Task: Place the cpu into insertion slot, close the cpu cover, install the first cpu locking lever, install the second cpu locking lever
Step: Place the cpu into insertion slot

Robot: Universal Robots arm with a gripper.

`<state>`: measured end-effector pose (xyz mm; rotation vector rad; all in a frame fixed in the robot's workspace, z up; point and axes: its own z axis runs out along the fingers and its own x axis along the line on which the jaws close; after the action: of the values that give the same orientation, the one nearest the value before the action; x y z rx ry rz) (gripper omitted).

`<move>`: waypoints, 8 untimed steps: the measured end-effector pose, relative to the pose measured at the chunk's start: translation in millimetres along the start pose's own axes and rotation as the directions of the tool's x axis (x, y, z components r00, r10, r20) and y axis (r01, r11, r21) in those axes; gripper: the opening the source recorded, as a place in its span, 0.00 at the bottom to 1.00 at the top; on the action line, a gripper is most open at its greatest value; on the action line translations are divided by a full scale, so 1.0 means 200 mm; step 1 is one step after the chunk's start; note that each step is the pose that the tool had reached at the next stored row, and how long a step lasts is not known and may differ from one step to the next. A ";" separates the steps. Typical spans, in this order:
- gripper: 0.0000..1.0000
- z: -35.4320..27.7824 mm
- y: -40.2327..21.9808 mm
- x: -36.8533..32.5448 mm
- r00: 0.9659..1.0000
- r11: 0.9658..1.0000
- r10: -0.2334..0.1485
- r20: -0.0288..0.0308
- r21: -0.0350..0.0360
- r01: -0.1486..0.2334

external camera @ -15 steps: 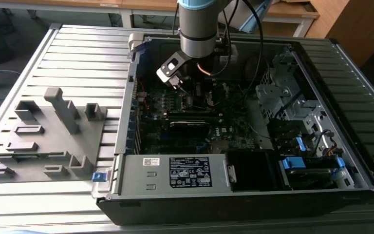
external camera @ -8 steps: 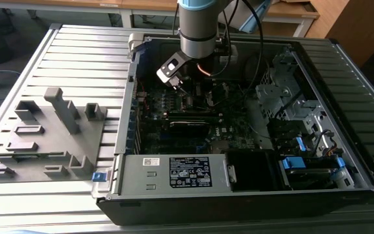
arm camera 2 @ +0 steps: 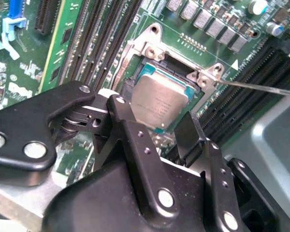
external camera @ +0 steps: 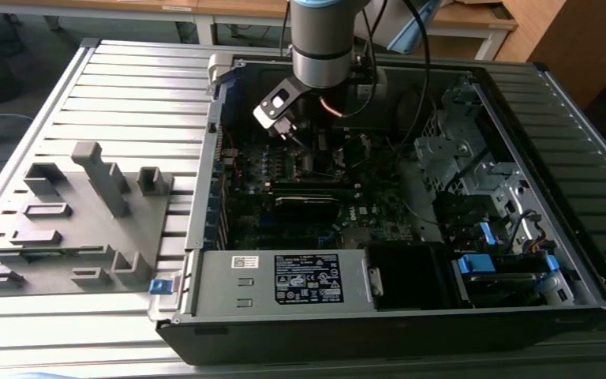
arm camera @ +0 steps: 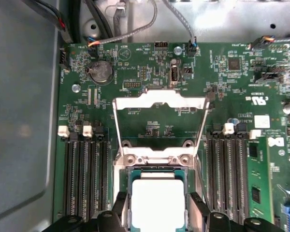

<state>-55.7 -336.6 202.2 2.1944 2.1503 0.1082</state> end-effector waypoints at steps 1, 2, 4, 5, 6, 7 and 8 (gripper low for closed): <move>0.61 -0.010 0.001 0.000 1.000 1.000 0.000 0.000 0.000 0.000; 0.61 -0.013 0.001 0.000 1.000 1.000 0.000 0.000 0.000 0.000; 0.61 -0.013 0.002 0.000 1.000 1.000 0.000 0.001 0.000 0.000; 0.61 -0.013 0.002 0.000 1.000 1.000 0.000 0.001 0.000 0.000; 0.61 -0.013 0.001 0.000 1.000 1.000 0.000 0.001 0.000 0.000; 0.61 -0.013 0.001 0.000 1.000 1.000 0.000 0.001 0.000 0.000; 0.61 -0.014 0.001 0.000 1.000 1.000 0.000 0.001 0.000 0.000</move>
<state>-55.7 -336.6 204.9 2.1938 2.1498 0.1069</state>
